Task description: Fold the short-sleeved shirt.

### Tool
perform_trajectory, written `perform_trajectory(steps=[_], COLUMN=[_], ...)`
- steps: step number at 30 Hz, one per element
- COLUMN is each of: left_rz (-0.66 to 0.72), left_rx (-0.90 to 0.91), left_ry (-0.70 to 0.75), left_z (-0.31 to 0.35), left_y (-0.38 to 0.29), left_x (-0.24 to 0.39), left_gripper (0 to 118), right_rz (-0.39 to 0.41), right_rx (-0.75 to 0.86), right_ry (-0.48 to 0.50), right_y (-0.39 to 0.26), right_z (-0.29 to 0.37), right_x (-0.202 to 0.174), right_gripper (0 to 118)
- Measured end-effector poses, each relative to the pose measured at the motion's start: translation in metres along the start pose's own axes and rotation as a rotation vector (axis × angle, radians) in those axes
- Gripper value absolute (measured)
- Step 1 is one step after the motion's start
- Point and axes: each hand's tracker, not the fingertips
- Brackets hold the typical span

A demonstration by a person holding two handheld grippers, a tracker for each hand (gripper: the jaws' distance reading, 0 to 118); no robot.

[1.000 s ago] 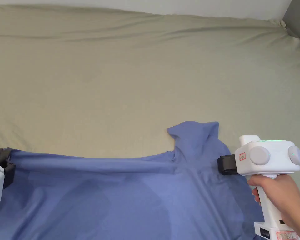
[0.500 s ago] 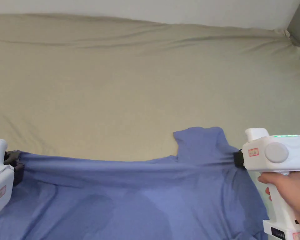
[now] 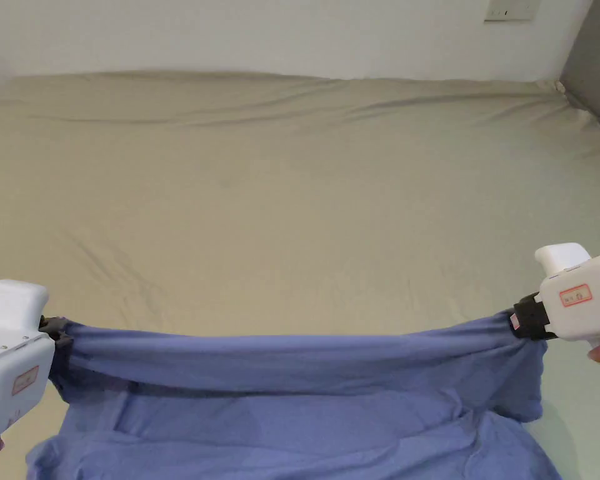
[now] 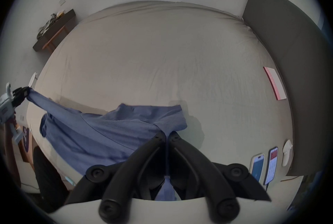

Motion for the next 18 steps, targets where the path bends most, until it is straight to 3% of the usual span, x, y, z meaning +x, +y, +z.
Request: perform_trajectory(steps=[18], left_rz=[-0.095], left_rx=[-0.268], left_ry=[-0.057], left_z=[-0.006], left_y=[-0.122], left_x=[0.022], left_gripper=[2], right_rz=[0.085], right_rx=[-0.323], right_ry=[0.025], right_y=[-0.126], right_z=[-0.033], right_x=[-0.026], right_gripper=[1])
